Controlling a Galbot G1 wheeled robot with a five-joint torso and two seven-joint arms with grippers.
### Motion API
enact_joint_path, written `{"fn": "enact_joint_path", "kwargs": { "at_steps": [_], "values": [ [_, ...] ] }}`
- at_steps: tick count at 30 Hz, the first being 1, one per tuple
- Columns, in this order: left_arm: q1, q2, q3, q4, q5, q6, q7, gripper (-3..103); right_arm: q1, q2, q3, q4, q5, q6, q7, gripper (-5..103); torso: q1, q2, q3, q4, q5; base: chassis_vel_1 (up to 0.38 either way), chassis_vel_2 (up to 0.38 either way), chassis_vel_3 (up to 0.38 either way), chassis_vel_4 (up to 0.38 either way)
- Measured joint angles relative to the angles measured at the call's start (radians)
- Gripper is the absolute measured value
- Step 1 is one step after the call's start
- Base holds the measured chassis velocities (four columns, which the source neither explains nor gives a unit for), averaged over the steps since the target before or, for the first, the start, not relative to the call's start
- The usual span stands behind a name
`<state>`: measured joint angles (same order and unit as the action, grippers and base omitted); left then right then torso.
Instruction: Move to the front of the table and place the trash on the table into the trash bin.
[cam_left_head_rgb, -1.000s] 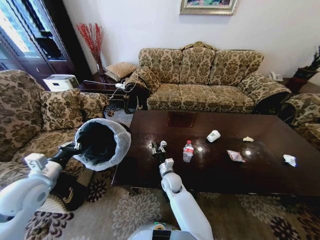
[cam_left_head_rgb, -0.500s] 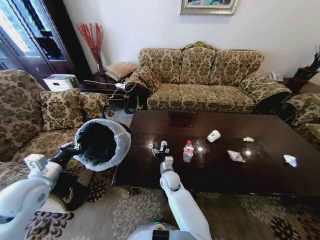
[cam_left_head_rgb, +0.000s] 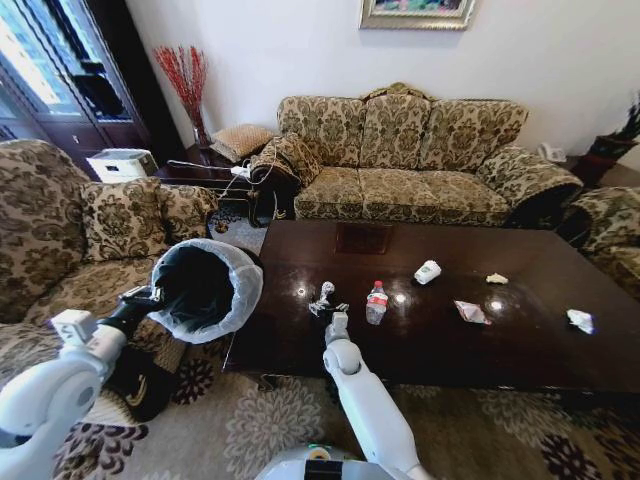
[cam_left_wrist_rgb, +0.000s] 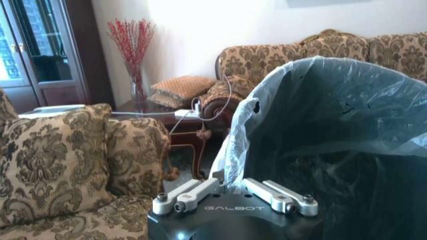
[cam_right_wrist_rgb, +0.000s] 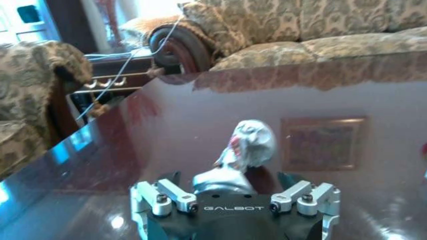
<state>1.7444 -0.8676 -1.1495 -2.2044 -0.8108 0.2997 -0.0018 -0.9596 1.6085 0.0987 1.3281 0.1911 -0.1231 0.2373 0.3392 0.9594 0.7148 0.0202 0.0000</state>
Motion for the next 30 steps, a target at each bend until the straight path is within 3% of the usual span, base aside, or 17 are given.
{"fn": "enact_joint_path", "kwargs": {
  "at_steps": [2, 7, 9, 12, 13, 24, 25, 26, 28, 30],
  "values": [
    [-0.002, 0.003, 0.001, 0.005, 0.000, -0.002, 0.000, 0, 0.004, 0.000, -0.001, -0.016, 0.001, 0.004, -0.020, 83, 0.000, 0.000, 0.000, -0.0001, 0.0001, 0.000, 0.000, 0.000, 0.000],
    [-0.003, 0.005, 0.001, 0.011, 0.000, -0.003, 0.000, 0, 0.007, 0.000, 0.000, -0.025, 0.003, 0.005, -0.025, 72, 0.000, 0.000, 0.000, 0.0000, 0.0000, 0.000, 0.000, 0.000, 0.000],
    [-0.004, 0.007, 0.001, 0.015, -0.001, -0.004, 0.000, 0, 0.009, 0.000, 0.000, -0.026, 0.006, 0.005, -0.026, 56, 0.000, 0.000, 0.000, 0.0000, 0.0000, 0.000, 0.000, 0.000, 0.000],
    [-0.004, 0.007, 0.001, 0.016, -0.001, -0.004, 0.000, 0, 0.009, 0.000, -0.001, -0.026, 0.010, 0.006, -0.026, 56, 0.000, 0.000, 0.000, -0.0001, 0.0000, 0.000, 0.000, 0.000, 0.000],
    [-0.004, 0.008, 0.001, 0.017, -0.001, -0.004, 0.000, 0, 0.007, 0.000, -0.002, -0.023, 0.014, 0.006, -0.027, 48, 0.000, 0.000, 0.000, 0.0000, 0.0000, 0.000, 0.000, 0.000, 0.000],
    [0.016, 0.032, -0.008, 0.015, -0.004, -0.003, -0.002, 0, -0.030, -0.001, -0.009, 0.062, 0.030, 0.014, -0.034, 48, 0.000, 0.000, 0.000, 0.0000, -0.0001, 0.000, 0.000, 0.000, 0.000],
    [0.029, 0.049, -0.014, 0.013, -0.013, 0.002, -0.006, 0, -0.040, -0.001, -0.009, 0.095, 0.032, 0.030, -0.041, 48, 0.000, 0.000, 0.000, 0.0000, -0.0002, 0.000, 0.000, 0.000, 0.000],
    [0.055, 0.100, -0.030, 0.002, -0.071, 0.050, -0.040, 0, -0.060, -0.001, -0.008, 0.166, 0.034, 0.055, -0.064, 48, 0.000, 0.000, 0.000, 0.0002, 0.0000, 0.000, 0.000, 0.000, 0.000],
    [0.062, 0.121, -0.035, 0.000, -0.095, 0.064, -0.052, 0, -0.067, -0.001, -0.007, 0.197, 0.038, 0.072, -0.078, 48, 0.000, 0.000, 0.000, 0.0003, -0.0002, 0.000, 0.000, 0.000, 0.000],
    [0.088, 0.285, -0.064, 0.014, -0.251, 0.128, -0.113, 0, -0.095, -0.014, 0.010, 0.349, 0.042, 0.154, -0.155, 48, 0.000, 0.000, 0.000, 0.0004, 0.0002, 0.000, 0.000, 0.000, 0.000]
  ]
}}
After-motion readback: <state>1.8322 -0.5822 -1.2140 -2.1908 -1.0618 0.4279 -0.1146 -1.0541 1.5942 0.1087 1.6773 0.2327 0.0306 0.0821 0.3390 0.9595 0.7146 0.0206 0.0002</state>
